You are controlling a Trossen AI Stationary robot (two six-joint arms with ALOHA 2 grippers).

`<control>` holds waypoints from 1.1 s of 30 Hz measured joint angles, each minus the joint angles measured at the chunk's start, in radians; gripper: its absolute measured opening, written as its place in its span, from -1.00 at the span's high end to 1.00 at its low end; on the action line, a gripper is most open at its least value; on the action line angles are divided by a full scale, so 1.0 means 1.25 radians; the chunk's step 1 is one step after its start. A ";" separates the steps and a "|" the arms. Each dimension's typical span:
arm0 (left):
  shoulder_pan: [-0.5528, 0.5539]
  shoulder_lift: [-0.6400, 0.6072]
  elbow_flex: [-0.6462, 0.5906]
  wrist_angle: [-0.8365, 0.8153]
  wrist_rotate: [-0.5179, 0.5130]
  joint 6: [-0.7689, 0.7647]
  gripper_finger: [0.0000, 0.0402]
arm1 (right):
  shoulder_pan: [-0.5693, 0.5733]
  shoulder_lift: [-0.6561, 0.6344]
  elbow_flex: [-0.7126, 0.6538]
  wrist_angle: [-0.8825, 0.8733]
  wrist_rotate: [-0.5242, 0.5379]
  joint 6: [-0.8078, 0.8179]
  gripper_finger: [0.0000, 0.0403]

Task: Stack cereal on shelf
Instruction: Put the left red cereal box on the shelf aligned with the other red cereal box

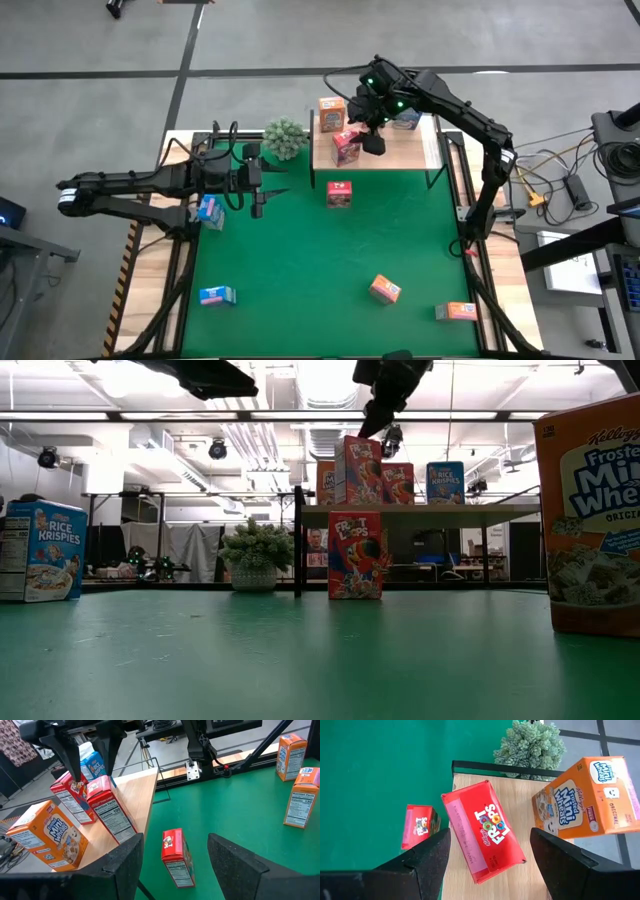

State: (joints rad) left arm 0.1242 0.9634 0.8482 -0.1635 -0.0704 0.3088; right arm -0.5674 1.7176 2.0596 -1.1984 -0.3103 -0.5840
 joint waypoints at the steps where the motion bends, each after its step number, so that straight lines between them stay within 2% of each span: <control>1: 0.000 0.000 0.000 0.000 0.000 0.000 -0.01 | 0.000 0.000 -0.001 0.000 0.000 -0.001 -0.32; 18: 0.000 0.000 0.000 0.000 0.000 0.000 -0.01 | 0.000 0.000 -0.073 0.025 0.018 -0.007 -0.30; 33: 0.000 0.000 0.000 0.000 0.000 0.000 -0.01 | 0.000 0.000 -0.080 0.026 0.018 0.007 -0.05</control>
State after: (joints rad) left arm 0.1242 0.9634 0.8482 -0.1638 -0.0704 0.3092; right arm -0.5674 1.7180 1.9598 -1.1653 -0.2878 -0.5755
